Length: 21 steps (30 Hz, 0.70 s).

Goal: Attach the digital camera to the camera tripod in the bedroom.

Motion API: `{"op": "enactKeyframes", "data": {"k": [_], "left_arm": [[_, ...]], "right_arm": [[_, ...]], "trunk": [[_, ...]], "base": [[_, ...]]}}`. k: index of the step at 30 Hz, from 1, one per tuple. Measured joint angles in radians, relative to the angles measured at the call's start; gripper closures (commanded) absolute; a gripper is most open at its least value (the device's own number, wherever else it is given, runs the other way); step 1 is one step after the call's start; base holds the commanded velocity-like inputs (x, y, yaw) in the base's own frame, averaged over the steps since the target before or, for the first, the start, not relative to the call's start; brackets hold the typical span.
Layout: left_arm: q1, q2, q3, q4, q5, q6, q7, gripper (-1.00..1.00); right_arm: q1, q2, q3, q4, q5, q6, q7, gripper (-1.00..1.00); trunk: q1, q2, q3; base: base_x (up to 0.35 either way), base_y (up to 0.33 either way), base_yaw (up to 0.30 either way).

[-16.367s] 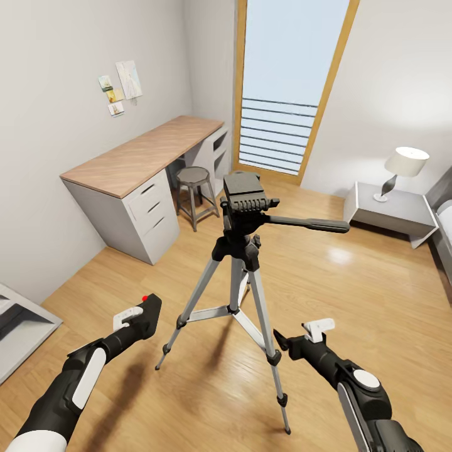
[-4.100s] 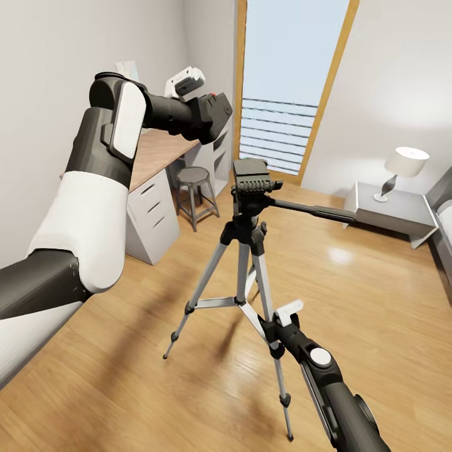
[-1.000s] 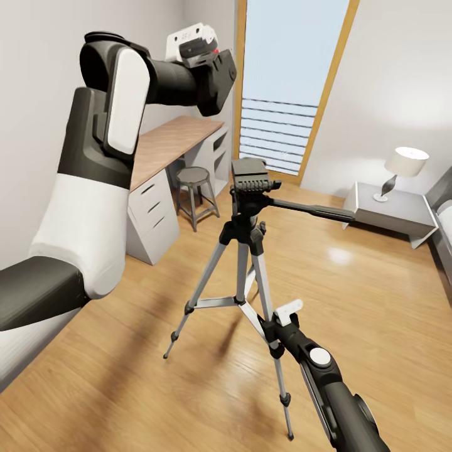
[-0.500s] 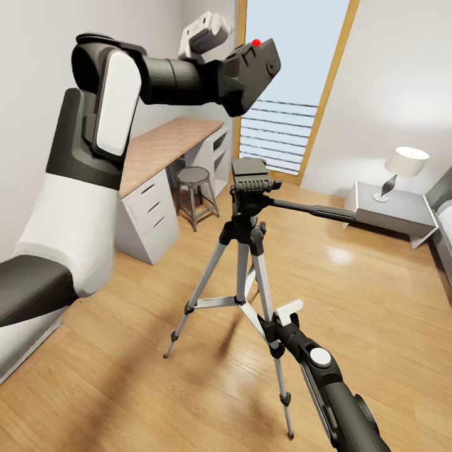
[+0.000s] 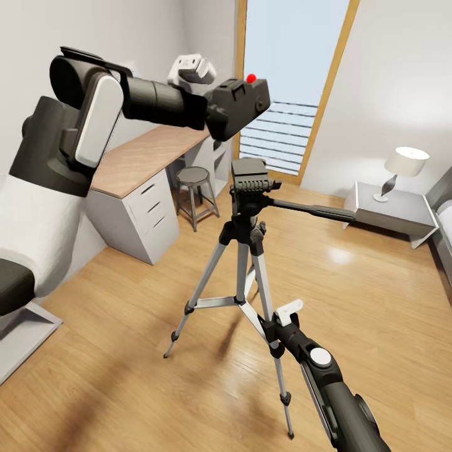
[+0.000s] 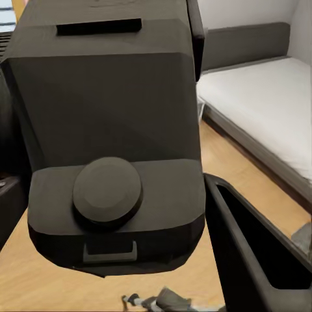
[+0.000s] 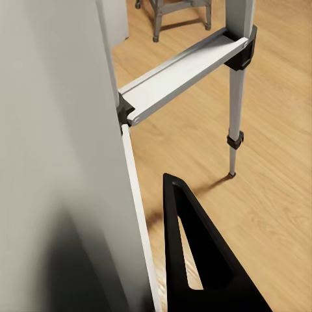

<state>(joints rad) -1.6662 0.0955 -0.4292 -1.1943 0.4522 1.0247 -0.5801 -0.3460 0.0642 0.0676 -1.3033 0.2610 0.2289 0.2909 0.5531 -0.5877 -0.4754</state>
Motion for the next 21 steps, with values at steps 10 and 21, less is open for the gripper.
{"op": "enactKeyframes", "data": {"k": [10,21], "left_arm": [[0.000,0.085,-0.040,-0.091,-0.005,-0.004,-0.115,1.00],[0.000,0.085,-0.042,-0.108,-0.213,-0.158,-0.371,1.00]], "right_arm": [[0.000,0.000,0.000,0.000,-0.004,0.003,-0.004,1.00],[0.000,0.001,0.000,0.000,-0.005,0.005,-0.005,1.00]], "trunk": [[0.000,0.000,0.000],[0.000,0.000,0.000]], "base": [[0.000,0.000,0.000],[0.000,0.000,0.000]]}}
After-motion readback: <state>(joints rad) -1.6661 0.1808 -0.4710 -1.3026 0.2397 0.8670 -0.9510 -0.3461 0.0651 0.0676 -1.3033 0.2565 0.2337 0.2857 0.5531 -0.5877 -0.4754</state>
